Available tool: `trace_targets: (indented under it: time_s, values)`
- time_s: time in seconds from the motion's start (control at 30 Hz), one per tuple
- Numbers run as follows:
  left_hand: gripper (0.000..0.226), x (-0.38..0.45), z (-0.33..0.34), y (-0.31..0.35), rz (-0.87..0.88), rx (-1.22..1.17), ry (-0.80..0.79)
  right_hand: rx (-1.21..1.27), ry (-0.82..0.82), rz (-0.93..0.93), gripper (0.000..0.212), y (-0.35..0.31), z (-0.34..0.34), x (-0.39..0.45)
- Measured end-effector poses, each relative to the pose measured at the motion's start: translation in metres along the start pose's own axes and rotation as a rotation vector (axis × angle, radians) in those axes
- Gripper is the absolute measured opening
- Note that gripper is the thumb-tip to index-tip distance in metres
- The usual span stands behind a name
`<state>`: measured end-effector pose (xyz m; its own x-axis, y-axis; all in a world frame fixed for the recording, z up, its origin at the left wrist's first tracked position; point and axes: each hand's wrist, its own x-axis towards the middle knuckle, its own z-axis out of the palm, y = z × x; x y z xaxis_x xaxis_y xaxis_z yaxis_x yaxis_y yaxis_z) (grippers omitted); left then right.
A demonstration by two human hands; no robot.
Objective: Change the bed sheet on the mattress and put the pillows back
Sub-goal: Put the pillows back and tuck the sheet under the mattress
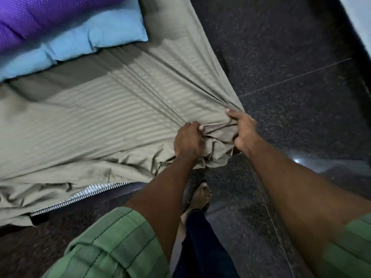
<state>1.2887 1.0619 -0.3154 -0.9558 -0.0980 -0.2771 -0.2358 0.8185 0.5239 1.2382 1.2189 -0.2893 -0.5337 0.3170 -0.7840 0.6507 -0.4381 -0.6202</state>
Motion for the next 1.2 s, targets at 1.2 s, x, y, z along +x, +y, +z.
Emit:
trace_targets:
  time_s: [1.2]
  values:
    - [0.031, -0.117, -0.050, -0.109, -0.132, 0.189, -0.065, -1.602, -0.359, -1.392, 0.027, 0.118, -0.011, -0.091]
